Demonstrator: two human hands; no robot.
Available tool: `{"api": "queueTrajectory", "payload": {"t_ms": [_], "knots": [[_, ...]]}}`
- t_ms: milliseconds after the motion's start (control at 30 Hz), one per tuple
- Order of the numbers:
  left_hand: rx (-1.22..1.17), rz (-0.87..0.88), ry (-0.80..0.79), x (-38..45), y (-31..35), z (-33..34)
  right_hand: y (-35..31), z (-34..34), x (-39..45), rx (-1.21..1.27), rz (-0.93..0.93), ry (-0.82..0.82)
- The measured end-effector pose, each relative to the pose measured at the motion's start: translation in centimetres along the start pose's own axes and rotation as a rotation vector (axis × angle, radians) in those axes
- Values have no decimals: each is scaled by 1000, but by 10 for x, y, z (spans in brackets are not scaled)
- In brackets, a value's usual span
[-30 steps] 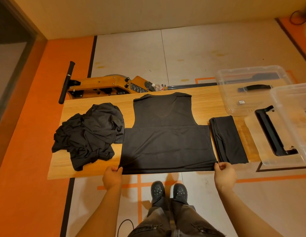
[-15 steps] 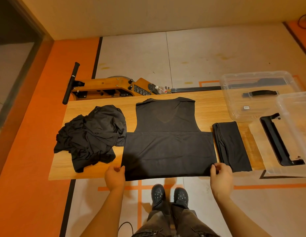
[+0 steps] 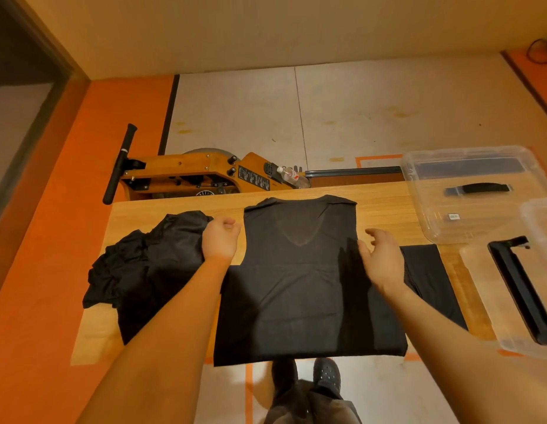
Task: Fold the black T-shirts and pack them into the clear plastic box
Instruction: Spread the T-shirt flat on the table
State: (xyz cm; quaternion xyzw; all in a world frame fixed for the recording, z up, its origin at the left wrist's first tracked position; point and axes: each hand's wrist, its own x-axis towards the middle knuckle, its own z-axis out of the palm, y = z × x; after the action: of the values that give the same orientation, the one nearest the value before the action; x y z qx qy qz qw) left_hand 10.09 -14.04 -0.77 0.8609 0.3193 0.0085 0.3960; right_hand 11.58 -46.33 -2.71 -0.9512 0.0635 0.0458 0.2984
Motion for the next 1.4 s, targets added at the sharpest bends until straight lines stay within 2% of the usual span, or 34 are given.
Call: {"api": "queueTrajectory", "payload": {"t_ms": [200, 333, 633, 933, 1267, 1400], "knots": [[126, 105, -71, 45, 19, 21, -29, 18, 43, -250, -181, -110], [226, 43, -101, 66, 18, 42, -32, 42, 50, -351, -220, -219], [301, 3, -34, 96, 5, 76, -14, 75, 62, -455, -303, -352], [269, -150, -162, 108, 8, 86, 6, 82, 85, -372, -358, -193], [73, -53, -143, 120, 15, 90, 16, 83, 109, -381, -383, -155], [109, -8, -127, 118, 11, 91, 18, 86, 106, -365, -393, -139]]}}
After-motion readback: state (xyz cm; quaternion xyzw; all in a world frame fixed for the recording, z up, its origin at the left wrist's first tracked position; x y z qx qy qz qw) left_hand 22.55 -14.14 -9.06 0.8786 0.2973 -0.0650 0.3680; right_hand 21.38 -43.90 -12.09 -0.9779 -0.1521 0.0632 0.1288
